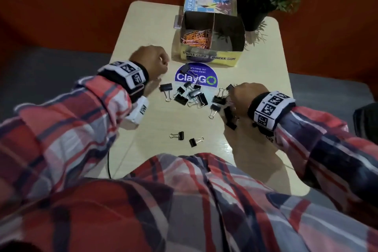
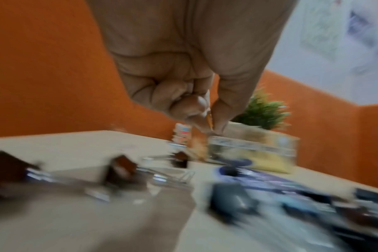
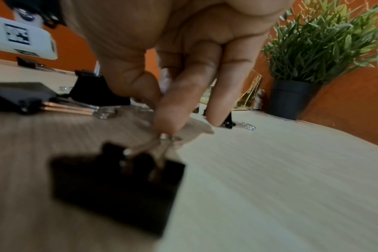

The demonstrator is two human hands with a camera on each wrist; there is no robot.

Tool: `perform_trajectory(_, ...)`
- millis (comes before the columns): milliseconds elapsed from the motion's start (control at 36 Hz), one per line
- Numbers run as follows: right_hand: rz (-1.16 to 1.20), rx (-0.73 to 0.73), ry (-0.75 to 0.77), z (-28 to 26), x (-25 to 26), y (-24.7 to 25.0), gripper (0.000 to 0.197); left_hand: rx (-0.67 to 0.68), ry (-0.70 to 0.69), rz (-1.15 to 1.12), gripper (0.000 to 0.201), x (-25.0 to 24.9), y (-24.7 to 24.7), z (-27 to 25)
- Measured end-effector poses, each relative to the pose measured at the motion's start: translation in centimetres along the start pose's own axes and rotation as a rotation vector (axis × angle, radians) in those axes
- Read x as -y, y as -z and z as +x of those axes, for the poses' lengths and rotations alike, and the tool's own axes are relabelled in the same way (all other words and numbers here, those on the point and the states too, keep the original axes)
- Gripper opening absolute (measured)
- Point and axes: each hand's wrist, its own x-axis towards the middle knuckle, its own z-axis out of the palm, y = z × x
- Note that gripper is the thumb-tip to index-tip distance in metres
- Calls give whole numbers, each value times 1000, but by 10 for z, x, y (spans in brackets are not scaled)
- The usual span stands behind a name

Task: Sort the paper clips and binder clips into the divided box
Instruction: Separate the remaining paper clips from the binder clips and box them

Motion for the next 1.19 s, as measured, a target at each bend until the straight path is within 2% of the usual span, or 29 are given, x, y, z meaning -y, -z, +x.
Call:
perform_trajectory(167, 119, 44, -51, -3, 0, 5, 19, -45, 152, 52, 23, 40, 15, 52)
perform_trajectory(333, 180, 45, -101, -6, 1, 7, 21, -1, 195, 97, 16, 48, 11, 89)
perform_trajectory(472, 206, 33, -126, -6, 2, 7, 13, -6, 171, 146, 23, 51, 8, 109)
perform_trajectory(556, 223, 23, -148, -6, 3, 7, 12, 37, 190, 175, 15, 52, 7, 115)
perform_trajectory(667, 223, 3, -158, -6, 3, 7, 18, 50, 217, 168, 38, 54, 5, 121)
perform_trajectory(750, 227, 12, -168, -6, 3, 9, 18, 108, 219, 163, 32, 55, 10, 120)
perform_trajectory(861, 221, 24, -185, -7, 4, 12, 18, 116, 192, 164, 35, 55, 7, 124)
perform_trajectory(1028, 298, -133, -206, 1, 5, 57, 14, 118, 154, 225, 34, 56, 11, 121)
perform_trajectory(1139, 329, -280, -141, 27, 12, 97, 18, 104, 137, 258, 12, 55, 14, 111)
perform_trajectory(1194, 307, -324, -106, 44, 17, 115, 16, 84, 135, 247, 12, 59, 12, 110)
